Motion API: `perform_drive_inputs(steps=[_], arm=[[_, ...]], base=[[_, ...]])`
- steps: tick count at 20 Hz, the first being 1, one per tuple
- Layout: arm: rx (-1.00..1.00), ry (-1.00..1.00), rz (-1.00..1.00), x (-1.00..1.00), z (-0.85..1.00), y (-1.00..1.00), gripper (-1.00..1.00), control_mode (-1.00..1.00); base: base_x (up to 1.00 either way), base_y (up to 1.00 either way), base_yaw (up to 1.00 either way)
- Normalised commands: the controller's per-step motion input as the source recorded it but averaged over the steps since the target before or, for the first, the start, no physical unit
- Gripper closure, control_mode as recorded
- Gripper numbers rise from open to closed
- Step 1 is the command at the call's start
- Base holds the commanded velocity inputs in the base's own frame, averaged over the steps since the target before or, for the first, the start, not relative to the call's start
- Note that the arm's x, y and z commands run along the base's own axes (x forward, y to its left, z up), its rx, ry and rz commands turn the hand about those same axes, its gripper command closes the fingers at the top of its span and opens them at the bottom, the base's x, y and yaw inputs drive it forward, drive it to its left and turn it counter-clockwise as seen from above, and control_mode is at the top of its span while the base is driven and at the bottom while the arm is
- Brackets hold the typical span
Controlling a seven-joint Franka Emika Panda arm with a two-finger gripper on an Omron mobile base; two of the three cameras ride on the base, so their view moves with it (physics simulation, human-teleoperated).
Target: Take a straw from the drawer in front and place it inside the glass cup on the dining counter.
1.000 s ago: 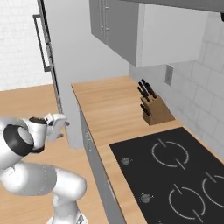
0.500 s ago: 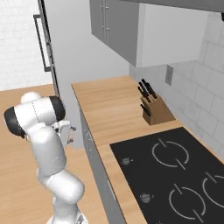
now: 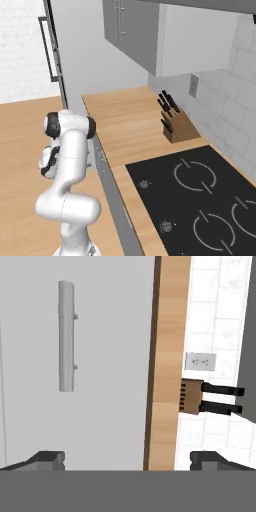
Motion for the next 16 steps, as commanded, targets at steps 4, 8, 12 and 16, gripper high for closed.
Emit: perform_drive_inputs(steps=[4, 8, 12, 16], arm=[[-0.05, -0.02, -0.06, 0.42, -0.16, -0.01, -1.0, -1.0], [0.01, 0.0, 0.03, 0.35, -0.06, -0.17, -1.0, -1.0], [0.06, 0.0, 0.15, 0.32, -0.02, -0.32, -1.0, -1.0], [0.1, 0.0, 0.18, 0.34, -0.05, -0.4, -1.0, -1.0]], base=[[0.0, 0.0, 0.0], [0.0, 0.0, 0.0], [0.0, 0.0, 0.0], [0.0, 0.0, 0.0]])
